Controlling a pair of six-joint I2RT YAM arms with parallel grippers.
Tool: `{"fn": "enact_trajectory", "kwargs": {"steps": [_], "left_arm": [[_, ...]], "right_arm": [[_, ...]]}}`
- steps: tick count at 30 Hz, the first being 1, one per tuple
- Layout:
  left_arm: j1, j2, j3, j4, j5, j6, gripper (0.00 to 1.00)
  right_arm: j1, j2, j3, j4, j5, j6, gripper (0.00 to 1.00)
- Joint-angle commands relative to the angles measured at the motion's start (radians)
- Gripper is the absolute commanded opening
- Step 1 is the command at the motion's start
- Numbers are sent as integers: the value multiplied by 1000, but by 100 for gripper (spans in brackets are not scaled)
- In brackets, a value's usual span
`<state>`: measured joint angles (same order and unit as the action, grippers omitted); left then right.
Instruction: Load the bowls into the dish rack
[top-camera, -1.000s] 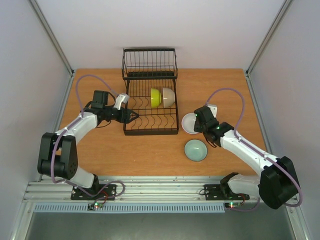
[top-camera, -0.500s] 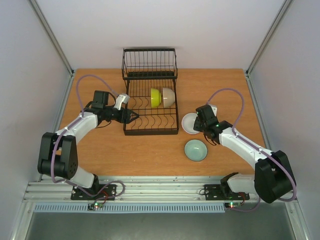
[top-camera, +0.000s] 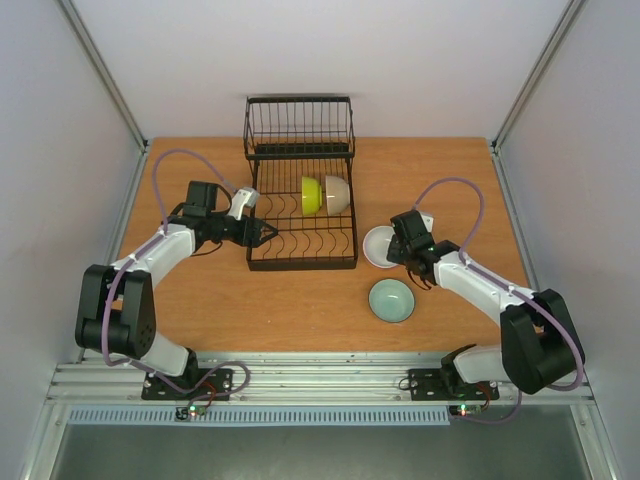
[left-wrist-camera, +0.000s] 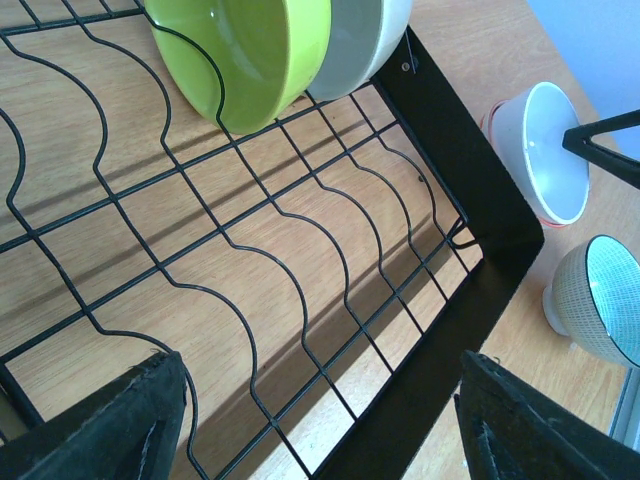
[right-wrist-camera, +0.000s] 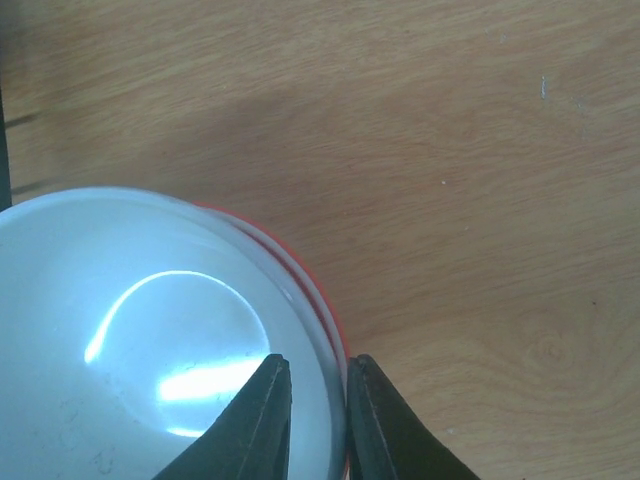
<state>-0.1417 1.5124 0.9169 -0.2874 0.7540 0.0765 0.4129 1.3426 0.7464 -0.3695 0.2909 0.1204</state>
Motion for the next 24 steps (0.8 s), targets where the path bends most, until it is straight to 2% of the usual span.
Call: {"fn": "enact_trajectory", "kwargs": {"steps": [1, 4, 5, 14, 18, 21, 24], "left_arm": [[-6, 7, 30, 17, 1, 13, 74], [-6, 8, 30, 16, 1, 12, 74], [-6, 8, 30, 17, 1, 12, 74], [-8, 0, 35, 13, -9, 5, 76], [-17, -13, 41, 10, -60, -9, 88], [-36, -26, 56, -8, -102, -22, 90], [-63, -31, 75, -31, -131, -29, 91]], "right_arm": [[-8, 10, -12, 27, -4, 11, 14], [-8, 2, -12, 24, -2, 7, 2], [-8, -2, -11, 21, 1, 5, 1], [-8, -147, -12, -40, 19, -25, 1], [-8, -252, -2, -81, 15, -33, 1], [-7, -294, 32, -94, -21, -39, 1], [11, -269, 88, -85, -71, -47, 1]]}}
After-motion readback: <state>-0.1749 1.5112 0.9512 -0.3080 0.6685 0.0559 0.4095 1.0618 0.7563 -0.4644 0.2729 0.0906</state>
